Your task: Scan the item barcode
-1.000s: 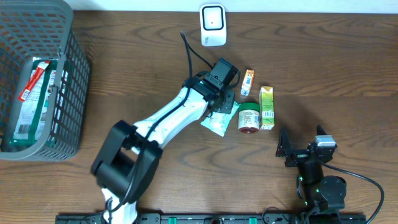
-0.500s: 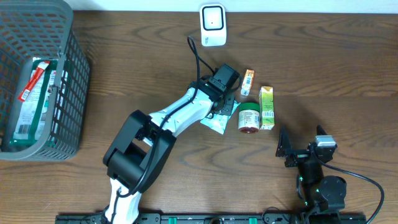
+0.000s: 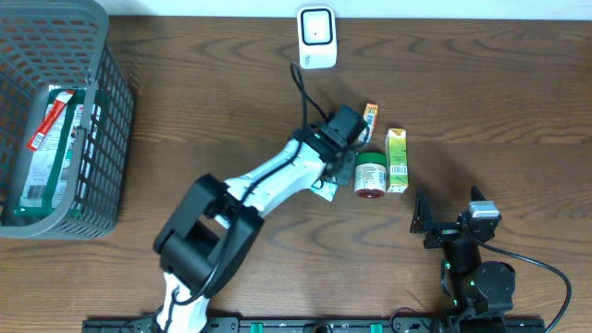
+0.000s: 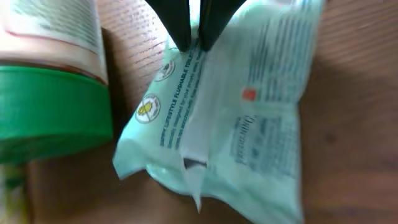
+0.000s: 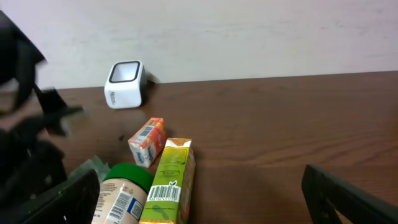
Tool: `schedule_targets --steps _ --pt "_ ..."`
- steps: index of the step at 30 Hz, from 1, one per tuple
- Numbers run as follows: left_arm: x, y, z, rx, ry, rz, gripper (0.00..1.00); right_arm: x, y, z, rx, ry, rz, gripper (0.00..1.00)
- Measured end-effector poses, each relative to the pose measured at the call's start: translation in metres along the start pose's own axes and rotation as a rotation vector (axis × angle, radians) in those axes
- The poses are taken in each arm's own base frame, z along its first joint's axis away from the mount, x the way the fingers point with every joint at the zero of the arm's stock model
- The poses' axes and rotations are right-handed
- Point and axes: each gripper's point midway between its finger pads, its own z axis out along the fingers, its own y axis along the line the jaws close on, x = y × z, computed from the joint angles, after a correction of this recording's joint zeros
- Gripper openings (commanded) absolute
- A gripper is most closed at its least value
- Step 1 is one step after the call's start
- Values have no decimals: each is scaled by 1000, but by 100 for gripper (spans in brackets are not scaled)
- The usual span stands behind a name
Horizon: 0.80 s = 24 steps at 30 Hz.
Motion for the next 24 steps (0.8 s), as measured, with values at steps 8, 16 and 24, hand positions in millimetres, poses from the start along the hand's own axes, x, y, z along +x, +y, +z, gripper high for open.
schedule_targets --steps 8,16,24 --pt "0 -5 1 -3 -10 13 16 0 0 0 0 0 0 99" --pt "-21 23 -31 -65 -85 -36 15 0 0 0 0 0 0 99" --pt "-18 79 -29 -158 -65 -143 15 0 0 0 0 0 0 99"
